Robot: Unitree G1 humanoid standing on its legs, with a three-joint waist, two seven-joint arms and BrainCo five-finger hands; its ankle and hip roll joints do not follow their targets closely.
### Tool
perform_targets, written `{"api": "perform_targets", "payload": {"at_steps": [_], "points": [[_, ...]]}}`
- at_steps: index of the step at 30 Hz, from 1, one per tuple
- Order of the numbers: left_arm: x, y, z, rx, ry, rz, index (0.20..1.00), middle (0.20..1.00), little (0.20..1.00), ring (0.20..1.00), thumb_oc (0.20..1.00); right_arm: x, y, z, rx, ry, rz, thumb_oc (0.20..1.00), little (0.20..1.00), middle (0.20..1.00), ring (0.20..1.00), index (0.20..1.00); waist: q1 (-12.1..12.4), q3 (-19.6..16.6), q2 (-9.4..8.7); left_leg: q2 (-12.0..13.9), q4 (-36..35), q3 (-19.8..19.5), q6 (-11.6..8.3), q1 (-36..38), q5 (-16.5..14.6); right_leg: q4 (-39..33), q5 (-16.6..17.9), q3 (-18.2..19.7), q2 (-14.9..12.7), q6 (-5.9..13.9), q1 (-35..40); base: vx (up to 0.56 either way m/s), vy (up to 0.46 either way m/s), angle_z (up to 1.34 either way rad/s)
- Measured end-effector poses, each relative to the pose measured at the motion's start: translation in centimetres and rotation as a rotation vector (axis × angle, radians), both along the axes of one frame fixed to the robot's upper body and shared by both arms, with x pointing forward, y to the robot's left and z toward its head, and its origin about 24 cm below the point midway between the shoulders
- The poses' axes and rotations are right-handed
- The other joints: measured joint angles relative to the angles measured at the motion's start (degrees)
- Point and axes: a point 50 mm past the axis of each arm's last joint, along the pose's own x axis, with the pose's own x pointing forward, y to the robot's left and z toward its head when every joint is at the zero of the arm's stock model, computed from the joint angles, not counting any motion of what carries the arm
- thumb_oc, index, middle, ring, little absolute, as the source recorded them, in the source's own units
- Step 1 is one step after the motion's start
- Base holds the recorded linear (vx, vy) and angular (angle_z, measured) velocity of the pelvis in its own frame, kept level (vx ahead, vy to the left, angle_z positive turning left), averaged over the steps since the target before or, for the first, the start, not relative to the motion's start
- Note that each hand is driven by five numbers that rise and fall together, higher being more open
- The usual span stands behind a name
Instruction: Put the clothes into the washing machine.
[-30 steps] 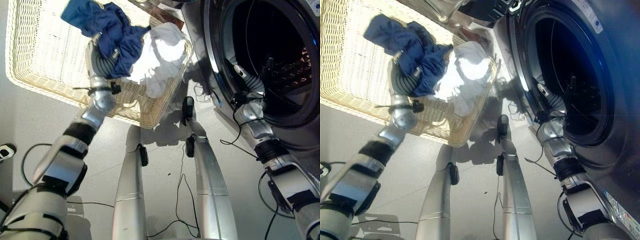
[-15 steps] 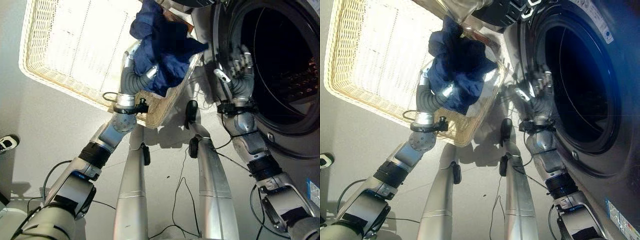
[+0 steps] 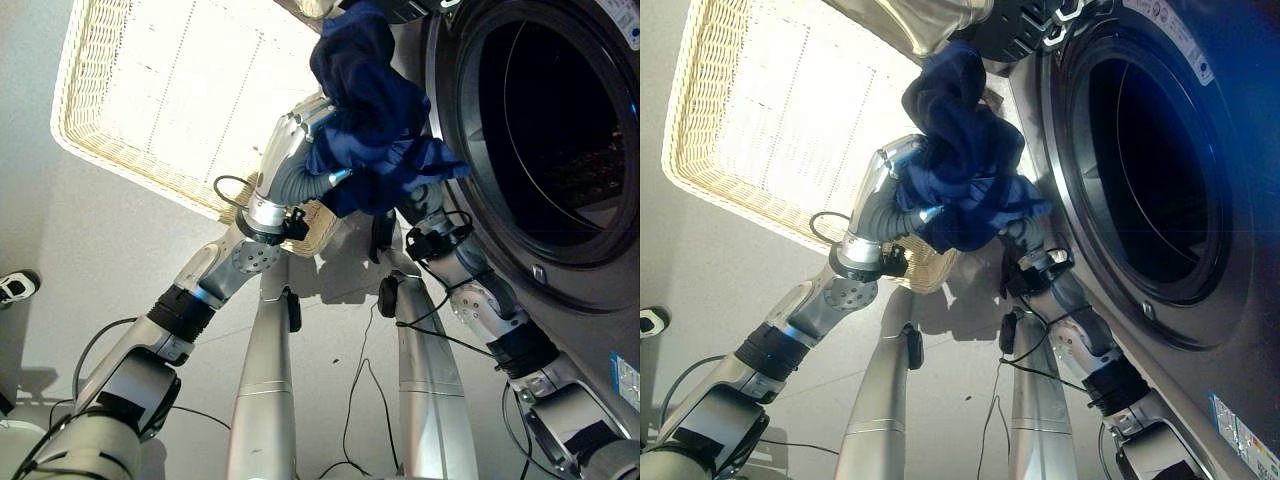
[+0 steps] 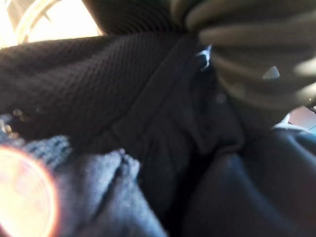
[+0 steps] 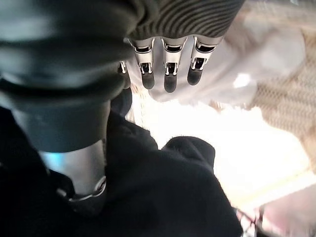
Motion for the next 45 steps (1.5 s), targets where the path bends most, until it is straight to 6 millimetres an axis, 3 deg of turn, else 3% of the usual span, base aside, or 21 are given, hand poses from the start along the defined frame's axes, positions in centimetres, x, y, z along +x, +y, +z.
{"api": "perform_targets", "payload": {"at_steps": [6,7,9,31,32,33,45], "points": [[0.0,-0.3,0.3,0.014,-0.009,-0.004,0.200,0.200,0.200,0.200,0.200,-0.1,0.1,0.4,-0.023,0.005,0.056,1.000,1.000,1.000,1.000,1.000,1.0,0.0,0.01,-0.1,0.0,-0.5,0.08,0.0,0.1,0.0,-0.2,-0.7,-0.3,-0.21,0.2,0.00,-0.009,0.02],[0.0,-0.3,0.4,0.018,-0.011,-0.002,0.200,0.200,0.200,0.200,0.200,-0.2,0.2,0.5,-0.023,0.002,0.062,0.862,0.862,0.862,0.862,0.862,1.0,0.0,0.01,-0.1,0.0,-0.7,0.08,0.0,0.1,0.0,-0.2,-0.8,-0.3,-0.23,0.3,0.00,-0.013,0.04],[0.0,-0.2,0.5,0.024,-0.014,-0.002,0.200,0.200,0.200,0.200,0.200,-0.3,0.2,0.6,-0.012,0.004,0.073,0.200,0.200,0.200,0.200,0.200,1.1,0.0,0.01,-0.2,0.1,-0.9,0.09,0.0,0.1,0.0,-0.2,-0.9,-0.4,-0.28,0.5,0.00,-0.014,0.04],[-0.3,-1.3,1.3,0.070,-0.027,-0.022,0.200,0.200,0.200,0.200,0.200,-0.4,0.5,1.9,0.071,-0.058,0.084,0.200,0.200,0.200,0.200,0.200,1.1,0.0,0.01,-0.4,0.6,-0.9,-0.05,0.0,0.0,0.6,-0.4,-0.9,-0.6,-0.12,0.5,0.00,0.000,0.00],[-0.3,-1.3,1.3,0.069,-0.028,-0.022,0.410,0.410,0.410,0.410,0.410,-0.4,0.5,2.0,0.072,-0.059,0.084,0.200,0.200,0.200,0.200,0.200,1.1,0.0,0.01,-0.4,0.6,-0.9,-0.05,0.0,0.0,0.6,-0.4,-0.9,-0.6,-0.12,0.5,0.00,0.000,0.00],[-0.3,-1.3,1.4,0.068,-0.028,-0.020,1.000,1.000,1.000,1.000,1.000,-0.4,0.5,2.2,0.077,-0.071,0.083,0.200,0.200,0.200,0.200,0.200,1.1,0.0,0.01,-0.4,0.7,-0.9,-0.06,0.0,0.0,0.7,-0.4,-0.9,-0.6,-0.12,0.5,0.00,0.000,0.00],[0.4,-0.4,1.1,-0.009,0.007,0.083,1.000,1.000,1.000,1.000,1.000,-0.5,-0.6,3.3,0.210,-0.147,0.033,0.200,0.200,0.200,0.200,0.200,2.4,0.0,0.04,-0.4,0.9,-1.0,-0.08,0.0,-0.1,0.9,-0.4,-0.9,-0.6,-0.17,0.5,0.00,0.000,0.00]]}}
